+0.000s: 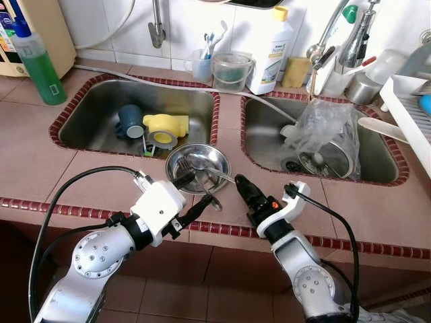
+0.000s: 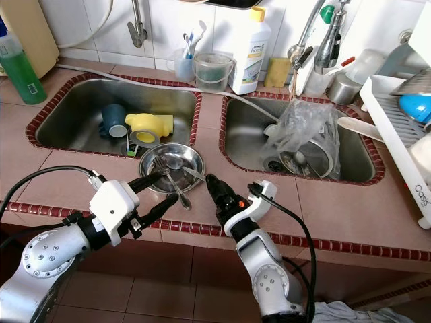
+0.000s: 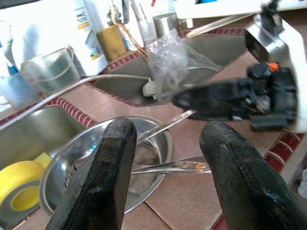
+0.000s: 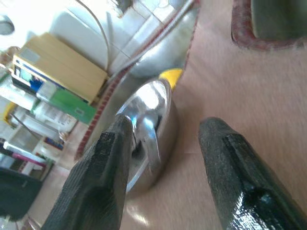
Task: Kitchen organization
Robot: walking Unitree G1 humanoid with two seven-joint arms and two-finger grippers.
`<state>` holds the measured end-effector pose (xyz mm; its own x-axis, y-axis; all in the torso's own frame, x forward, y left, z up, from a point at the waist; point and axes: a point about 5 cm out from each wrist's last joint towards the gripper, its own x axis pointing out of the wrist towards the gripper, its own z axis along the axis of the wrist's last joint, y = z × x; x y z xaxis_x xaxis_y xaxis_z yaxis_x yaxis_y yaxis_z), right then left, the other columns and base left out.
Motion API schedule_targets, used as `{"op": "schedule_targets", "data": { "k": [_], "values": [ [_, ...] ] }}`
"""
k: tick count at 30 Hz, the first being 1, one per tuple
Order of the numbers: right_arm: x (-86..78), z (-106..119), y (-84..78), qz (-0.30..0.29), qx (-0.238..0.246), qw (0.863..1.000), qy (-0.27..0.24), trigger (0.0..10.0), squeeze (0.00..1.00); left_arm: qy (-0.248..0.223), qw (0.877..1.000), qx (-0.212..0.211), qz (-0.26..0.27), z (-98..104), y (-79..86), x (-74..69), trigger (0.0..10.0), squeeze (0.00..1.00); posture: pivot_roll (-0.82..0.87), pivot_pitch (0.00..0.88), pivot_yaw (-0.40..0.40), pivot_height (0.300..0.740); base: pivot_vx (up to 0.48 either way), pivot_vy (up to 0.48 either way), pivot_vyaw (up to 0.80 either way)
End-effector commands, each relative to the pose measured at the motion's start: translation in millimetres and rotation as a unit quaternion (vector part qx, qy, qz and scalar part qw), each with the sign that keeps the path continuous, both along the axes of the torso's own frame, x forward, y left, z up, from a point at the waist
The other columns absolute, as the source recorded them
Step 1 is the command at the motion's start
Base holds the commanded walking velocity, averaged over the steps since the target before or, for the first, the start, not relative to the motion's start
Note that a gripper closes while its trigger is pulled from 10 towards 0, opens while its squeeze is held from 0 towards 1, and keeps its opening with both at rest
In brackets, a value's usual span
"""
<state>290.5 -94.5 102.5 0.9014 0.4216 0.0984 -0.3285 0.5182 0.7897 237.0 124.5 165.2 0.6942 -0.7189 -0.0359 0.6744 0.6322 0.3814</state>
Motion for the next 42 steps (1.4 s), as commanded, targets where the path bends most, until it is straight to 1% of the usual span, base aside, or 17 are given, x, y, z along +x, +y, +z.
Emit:
{"op": "schedule_targets", "data": {
  "k": [1, 2, 4, 5, 6, 7, 8, 10, 12, 15, 16, 18, 19, 34, 35, 36, 42],
  "values": [
    [0.6, -1, 8.1, -0.002, 0.025, 1.0, 0.004, 2.3, 0.0, 0.001, 1.0, 0.0, -0.009, 2, -1.4, -3.6, 10.0, 0.0, 0.19, 0.105, -0.057, 0.74, 0.0, 0.0, 0.0],
    [0.6, -1, 8.1, -0.002, 0.025, 1.0, 0.004, 2.3, 0.0, 0.001, 1.0, 0.0, -0.009, 2, -1.4, -3.6, 10.0, 0.0, 0.19, 0.105, -0.057, 0.74, 0.0, 0.0, 0.0],
    [1.9, -1, 8.3, -0.001, 0.027, 1.0, 0.004, 1.2, 0.0, 0.001, 1.0, 0.0, -0.009, 2, -1.2, -4.1, 10.0, 0.0, 0.19, 0.107, -0.058, 0.74, 0.0, 0.0, 0.0],
    [2.1, -1, 8.5, -0.001, 0.027, 1.0, 0.004, 1.2, 0.0, 0.001, 1.0, 0.0, -0.009, 2, -1.2, -4.3, 10.0, 0.0, 0.19, 0.107, -0.058, 0.74, 0.0, 0.0, 0.0],
    [2.5, -2, 9.3, 0.001, 0.028, 1.0, 0.005, 0.0, 0.0, 0.001, 1.0, 0.0, -0.009, 2, -1.2, -4.7, 10.0, 0.0, 0.19, 0.107, -0.058, 0.74, 0.0, 0.0, 0.0],
    [2.6, -2, 9.5, 0.002, 0.028, 1.0, 0.006, 0.0, 0.0, 0.001, 1.0, 0.001, -0.009, 2, -1.2, -4.8, 10.0, 0.0, 0.19, 0.107, -0.058, 0.74, 0.0, 0.0, 0.0],
    [2.6, -3, 10.7, 0.005, 0.035, 0.999, 0.009, 0.9, 0.0, 0.002, 1.0, 0.0, -0.009, 2, -1.2, -4.9, 10.0, 0.0, 0.19, 0.107, -0.058, 0.74, 0.0, 0.0, 0.0],
    [2.4, -4, 12.3, 0.009, 0.036, 0.999, 0.011, 1.3, 0.0, 0.002, 1.0, 0.0, -0.008, 2, -1.2, -4.9, 10.0, 0.0, 0.19, 0.108, -0.06, 0.74, 0.0, 0.0, 0.0],
    [2.1, -5, 13.0, 0.01, 0.035, 0.999, 0.012, 1.3, 0.0, 0.001, 1.0, 0.0, -0.008, 2, -1.2, -5.2, 10.0, 0.0, 0.19, 0.108, -0.06, 0.74, 0.0, 0.0, 0.0],
    [1.5, -6, 14.3, 0.015, 0.037, 0.999, 0.014, 4.2, 0.0, 0.001, 1.0, 0.001, -0.008, 2, -1.1, -5.4, 10.0, 0.0, 0.19, 0.108, -0.061, 0.74, 0.0, 0.0, 0.0],
    [0.6, -6, 15.6, 0.023, 0.038, 0.999, 0.013, 6.9, 0.0, 0.001, 1.0, 0.001, -0.007, 2, -1.1, -5.6, 10.0, 0.0, 0.2, 0.107, -0.062, 0.74, 0.0, 0.0, 0.0],
    [0.3, -6, 16.0, 0.025, 0.038, 0.999, 0.013, 6.9, 0.0, 0.001, 1.0, 0.001, -0.007, 2, -1.1, -5.6, 10.0, 0.0, 0.2, 0.107, -0.062, 0.74, 0.0, 0.0, 0.0],
    [0.0, -7, 16.9, 0.028, 0.038, 0.999, 0.016, 9.8, 0.0, 0.001, 1.0, 0.001, -0.007, 2, -1.0, -5.5, 10.0, 0.0, 0.2, 0.106, -0.064, 0.74, 0.0, 0.0, 0.0],
    [-1.9, -16, 20.4, 0.038, 0.048, 0.997, 0.039, 10.0, 0.0, -0.001, 1.0, 0.002, -0.005, 3, -1.2, -4.9, 10.0, 0.0, 0.2, 0.097, -0.07, 0.74, 0.0, 0.0, 0.0],
    [-2.3, -16, 20.6, 0.038, 0.052, 0.997, 0.04, 10.0, 0.95, -0.001, 1.0, 0.002, -0.005, 3, -1.2, -4.9, 10.0, 0.0, 0.21, 0.095, -0.07, 0.74, 0.0, 0.0, 0.0],
    [-2.7, -17, 20.8, 0.037, 0.053, 0.997, 0.042, 10.0, 1.0, -0.002, 1.0, 0.003, -0.005, 3, -1.1, -4.9, 10.0, 0.0, 0.21, 0.093, -0.07, 0.74, 0.0, 0.0, 0.0],
    [-4.1, -20, 22.4, 0.037, 0.056, 0.997, 0.048, 10.0, 1.0, -0.002, 1.0, 0.004, -0.005, 3, -0.4, -4.9, 10.0, 0.0, 0.21, 0.09, -0.07, 0.74, 0.0, 0.0, 0.0]
  ]
}}
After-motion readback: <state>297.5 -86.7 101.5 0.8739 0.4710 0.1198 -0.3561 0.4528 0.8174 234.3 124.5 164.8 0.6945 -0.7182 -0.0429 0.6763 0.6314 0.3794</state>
